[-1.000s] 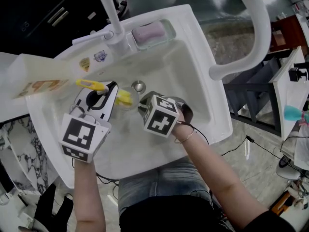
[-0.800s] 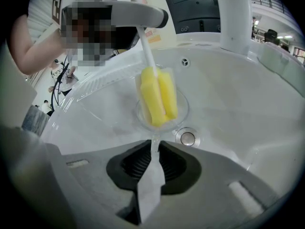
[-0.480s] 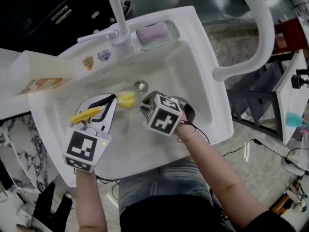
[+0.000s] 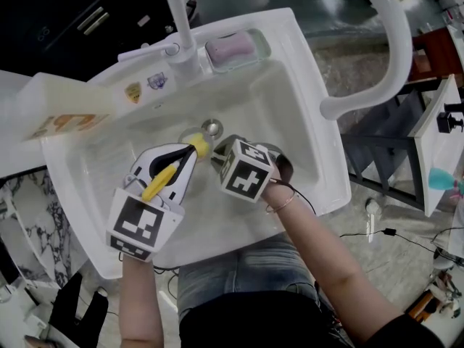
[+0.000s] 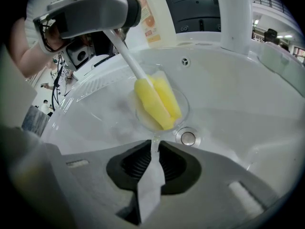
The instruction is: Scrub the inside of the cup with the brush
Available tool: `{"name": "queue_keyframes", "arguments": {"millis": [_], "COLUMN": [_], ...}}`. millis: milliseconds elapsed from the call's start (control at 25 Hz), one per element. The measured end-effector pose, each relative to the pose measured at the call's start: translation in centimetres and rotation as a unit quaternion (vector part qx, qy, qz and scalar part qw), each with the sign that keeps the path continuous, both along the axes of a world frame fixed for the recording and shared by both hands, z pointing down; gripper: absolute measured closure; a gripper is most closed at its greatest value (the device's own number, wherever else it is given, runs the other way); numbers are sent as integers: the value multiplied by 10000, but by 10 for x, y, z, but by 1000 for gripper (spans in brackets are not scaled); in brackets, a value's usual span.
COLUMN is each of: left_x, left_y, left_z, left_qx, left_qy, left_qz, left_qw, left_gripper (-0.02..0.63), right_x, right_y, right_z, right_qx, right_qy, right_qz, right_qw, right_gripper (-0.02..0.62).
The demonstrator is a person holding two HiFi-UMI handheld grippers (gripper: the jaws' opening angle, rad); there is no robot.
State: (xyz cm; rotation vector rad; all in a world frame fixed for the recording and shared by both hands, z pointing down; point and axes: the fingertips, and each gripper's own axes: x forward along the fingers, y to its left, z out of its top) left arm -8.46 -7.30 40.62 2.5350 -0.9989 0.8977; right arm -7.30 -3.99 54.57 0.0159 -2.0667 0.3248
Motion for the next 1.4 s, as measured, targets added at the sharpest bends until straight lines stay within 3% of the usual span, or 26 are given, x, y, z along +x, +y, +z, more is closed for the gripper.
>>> {"name": "queue_keyframes", "arguments": {"millis": [320,640,1040,1400], "left_x": [27,15,-20,-26], "left_y": [-15,-48,-50,-24], "left_z": [-1,-6,0,1], "left_qx": [33,211,195,193], "left_qy": [350,405,106,-94], "left_qz": [153,-186,-447,-386], "left_qw": [9993,9988,9988,9990], "left_gripper": [591,592,592,592], "right_x": [-1,-1,-1,0], "right_y": [1,1,1,3], "right_z": [-1,-1,-1,-1], "right_qx": [-18,-3,-15,-37], "right_qy": [2,-16,-22,9], "right_qz": [-25,-19,-12,-41], "right_qw": [10000,10000,10000,10000], "right_gripper": [544,545,545,544]}}
